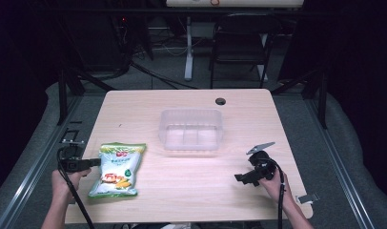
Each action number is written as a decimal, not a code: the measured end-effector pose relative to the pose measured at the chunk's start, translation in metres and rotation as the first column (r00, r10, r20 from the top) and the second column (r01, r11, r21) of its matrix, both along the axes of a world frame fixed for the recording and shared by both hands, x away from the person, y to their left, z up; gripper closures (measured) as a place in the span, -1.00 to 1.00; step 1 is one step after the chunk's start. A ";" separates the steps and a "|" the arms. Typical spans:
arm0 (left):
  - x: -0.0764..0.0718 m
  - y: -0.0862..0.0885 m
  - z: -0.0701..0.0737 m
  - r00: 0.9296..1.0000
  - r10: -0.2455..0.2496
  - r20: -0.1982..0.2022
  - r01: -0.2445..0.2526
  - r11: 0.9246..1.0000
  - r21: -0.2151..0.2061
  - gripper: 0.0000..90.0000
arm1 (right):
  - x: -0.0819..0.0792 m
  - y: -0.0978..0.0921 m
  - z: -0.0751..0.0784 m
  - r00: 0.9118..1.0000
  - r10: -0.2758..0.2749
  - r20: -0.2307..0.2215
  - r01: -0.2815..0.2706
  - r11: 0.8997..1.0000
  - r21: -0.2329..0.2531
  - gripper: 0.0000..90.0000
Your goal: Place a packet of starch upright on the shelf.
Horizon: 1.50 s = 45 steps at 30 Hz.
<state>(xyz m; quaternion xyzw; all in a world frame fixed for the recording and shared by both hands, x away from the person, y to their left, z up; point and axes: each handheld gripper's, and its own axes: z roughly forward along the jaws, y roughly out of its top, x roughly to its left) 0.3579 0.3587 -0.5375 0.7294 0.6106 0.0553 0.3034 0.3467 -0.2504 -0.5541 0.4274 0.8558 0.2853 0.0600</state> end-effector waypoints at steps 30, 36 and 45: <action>0.038 -0.012 -0.012 0.995 -0.096 -0.031 0.094 0.994 -0.063 0.41 | -0.001 0.001 0.000 1.000 0.002 -0.006 -0.002 1.000 0.008 -0.90; 0.035 -0.009 -0.013 0.992 -0.122 -0.034 0.118 0.987 -0.112 0.75 | 0.000 0.001 0.000 1.000 0.011 -0.008 -0.011 1.000 0.008 -0.89; 0.027 -0.005 -0.009 0.991 -0.132 -0.021 0.128 0.984 -0.125 0.89 | -0.001 0.000 0.000 1.000 0.010 -0.010 -0.009 1.000 0.006 -0.89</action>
